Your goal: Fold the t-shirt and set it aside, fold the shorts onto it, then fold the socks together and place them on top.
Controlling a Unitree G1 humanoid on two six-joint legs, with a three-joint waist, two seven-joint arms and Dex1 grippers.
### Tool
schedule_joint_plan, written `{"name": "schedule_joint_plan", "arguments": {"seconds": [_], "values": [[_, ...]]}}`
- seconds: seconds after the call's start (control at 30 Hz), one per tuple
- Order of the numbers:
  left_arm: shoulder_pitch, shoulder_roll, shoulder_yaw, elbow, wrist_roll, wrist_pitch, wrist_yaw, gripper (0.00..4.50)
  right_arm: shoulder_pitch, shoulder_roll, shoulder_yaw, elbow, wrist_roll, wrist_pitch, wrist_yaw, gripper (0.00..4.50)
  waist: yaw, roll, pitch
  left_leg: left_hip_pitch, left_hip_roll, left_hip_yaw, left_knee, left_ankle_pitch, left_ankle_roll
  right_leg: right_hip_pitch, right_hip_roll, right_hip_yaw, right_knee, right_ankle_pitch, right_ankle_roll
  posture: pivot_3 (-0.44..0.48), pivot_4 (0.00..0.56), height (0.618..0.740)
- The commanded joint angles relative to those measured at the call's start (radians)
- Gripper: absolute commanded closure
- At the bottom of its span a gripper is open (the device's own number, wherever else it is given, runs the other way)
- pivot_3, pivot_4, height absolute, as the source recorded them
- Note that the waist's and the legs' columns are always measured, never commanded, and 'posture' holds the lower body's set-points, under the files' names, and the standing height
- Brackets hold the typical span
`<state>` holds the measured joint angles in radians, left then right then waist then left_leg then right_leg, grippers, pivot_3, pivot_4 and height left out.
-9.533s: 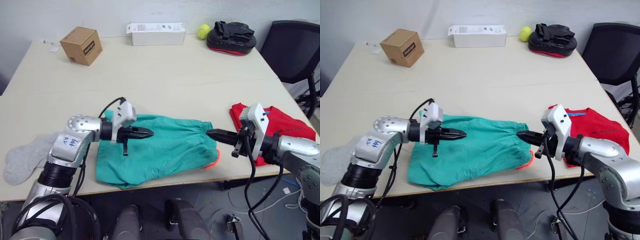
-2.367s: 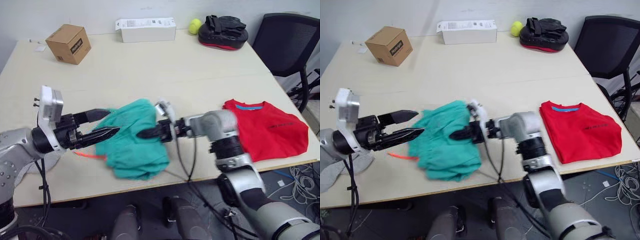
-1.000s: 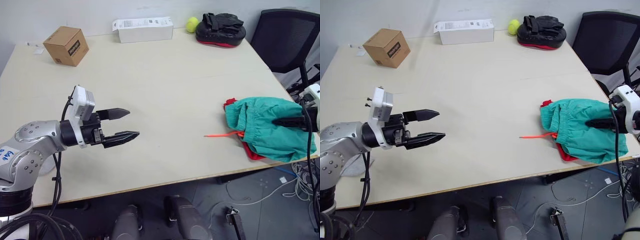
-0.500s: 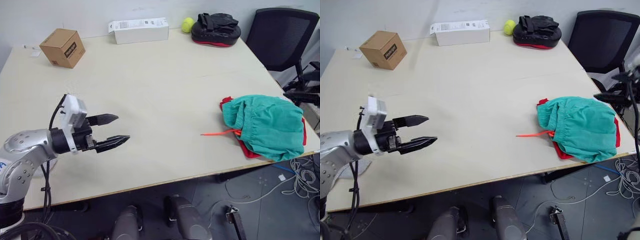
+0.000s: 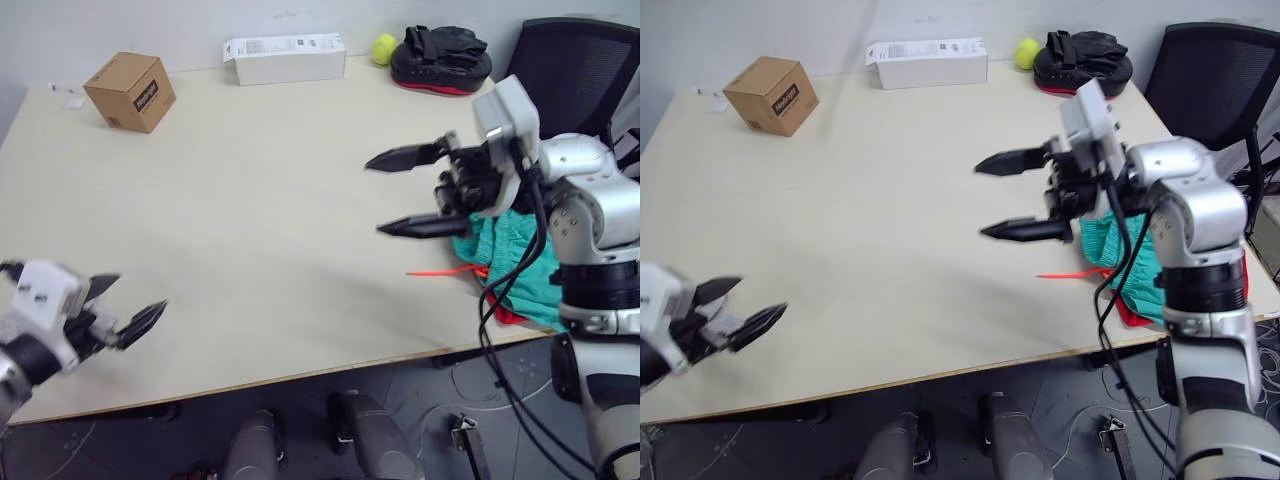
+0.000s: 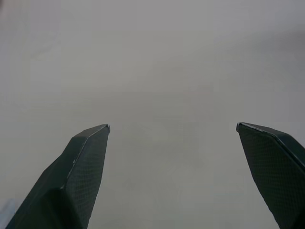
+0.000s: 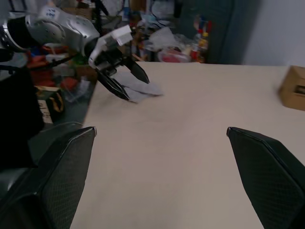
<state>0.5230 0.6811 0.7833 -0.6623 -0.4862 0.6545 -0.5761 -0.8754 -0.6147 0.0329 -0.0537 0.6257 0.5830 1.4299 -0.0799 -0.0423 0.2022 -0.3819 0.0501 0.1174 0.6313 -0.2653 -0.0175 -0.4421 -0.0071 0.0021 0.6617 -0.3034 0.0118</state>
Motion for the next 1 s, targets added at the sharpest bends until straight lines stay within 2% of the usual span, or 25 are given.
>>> {"name": "schedule_joint_plan", "arguments": {"seconds": [0.03, 0.13, 0.23, 0.3, 0.43, 0.57, 0.6, 0.83, 0.93, 1.0], "values": [[0.153, -0.102, 0.113, -0.016, 0.173, -0.167, 0.042, 0.00, 0.003, 0.024, -0.006, -0.078, 0.048, 0.013, -0.027, 0.03, 0.000, -0.003, -0.002, -0.002, 0.000, 0.000, 0.000, -0.001, 0.002, -0.001, -0.001, 0.000, -0.001, 0.000, 0.000, 0.000, 0.150, 0.740], [0.215, -0.183, 0.178, 0.040, 0.243, -0.270, 0.081, 0.00, 0.009, 0.029, -0.002, -0.080, 0.063, 0.024, -0.025, 0.03, 0.005, -0.006, -0.004, -0.004, -0.002, 0.000, 0.004, -0.004, 0.008, -0.001, -0.002, 0.000, -0.004, 0.001, 0.000, 0.000, 0.150, 0.740], [0.228, -0.185, 0.184, 0.096, 0.306, -0.341, 0.084, 0.00, 0.015, 0.027, 0.001, -0.065, 0.062, 0.022, -0.017, 0.03, 0.014, -0.007, -0.004, -0.005, -0.002, 0.000, 0.004, -0.003, 0.010, 0.000, -0.002, 0.000, -0.009, -0.002, -0.008, 0.000, 0.150, 0.740], [0.222, -0.159, 0.161, 0.135, 0.342, -0.358, 0.077, 0.00, 0.022, 0.028, 0.003, -0.061, 0.056, 0.017, -0.020, 0.03, 0.017, -0.007, -0.004, -0.005, -0.002, 0.001, 0.005, -0.002, 0.011, 0.000, -0.003, 0.001, -0.009, -0.005, -0.015, 0.000, 0.150, 0.740], [0.154, -0.082, 0.095, 0.239, 0.362, -0.360, 0.049, 0.00, 0.036, 0.029, -0.001, -0.081, 0.060, 0.025, -0.042, 0.03, 0.021, -0.008, -0.005, -0.005, -0.001, 0.002, 0.005, -0.002, 0.012, 0.000, -0.003, 0.001, -0.009, -0.004, -0.015, 0.000, 0.150, 0.740], [0.067, -0.005, 0.027, 0.342, 0.370, -0.354, 0.025, 0.00, 0.054, 0.020, -0.010, -0.110, 0.063, 0.036, -0.074, 0.03, 0.021, -0.008, -0.005, -0.005, -0.001, 0.002, 0.004, -0.002, 0.012, -0.001, -0.003, 0.000, -0.008, -0.001, -0.012, 0.000, 0.150, 0.740], [0.047, 0.011, 0.013, 0.366, 0.373, -0.351, 0.021, 0.00, 0.060, 0.016, -0.014, -0.120, 0.069, 0.044, -0.084, 0.03, 0.019, -0.009, -0.006, -0.005, -0.001, 0.002, 0.003, -0.002, 0.011, -0.001, -0.003, 0.000, -0.008, 0.004, -0.002, 0.000, 0.150, 0.740], [-0.063, 0.085, -0.089, 0.517, 0.418, -0.339, 0.022, 0.00, 0.088, -0.004, -0.039, -0.178, 0.098, 0.086, -0.145, 0.03, 0.018, -0.007, -0.006, -0.004, 0.001, 0.001, -0.002, -0.005, 0.007, -0.003, -0.003, -0.004, -0.006, 0.004, -0.003, 0.000, 0.150, 0.740], [-0.098, 0.094, -0.112, 0.572, 0.420, -0.331, 0.026, 0.60, 0.094, -0.017, -0.043, -0.190, 0.102, 0.088, -0.164, 0.00, 0.021, -0.003, -0.007, -0.004, 0.001, 0.001, -0.002, -0.004, 0.007, -0.003, -0.003, -0.005, -0.006, 0.003, -0.004, 0.000, 0.150, 0.740], [-0.107, 0.094, -0.118, 0.601, 0.424, -0.344, 0.027, 1.20, 0.096, -0.023, -0.047, -0.193, 0.107, 0.090, -0.174, 0.00, 0.021, -0.003, -0.007, -0.004, 0.001, 0.001, -0.001, -0.004, 0.007, -0.003, -0.003, -0.005, -0.005, 0.003, -0.004, 0.000, 0.150, 0.740]]}}
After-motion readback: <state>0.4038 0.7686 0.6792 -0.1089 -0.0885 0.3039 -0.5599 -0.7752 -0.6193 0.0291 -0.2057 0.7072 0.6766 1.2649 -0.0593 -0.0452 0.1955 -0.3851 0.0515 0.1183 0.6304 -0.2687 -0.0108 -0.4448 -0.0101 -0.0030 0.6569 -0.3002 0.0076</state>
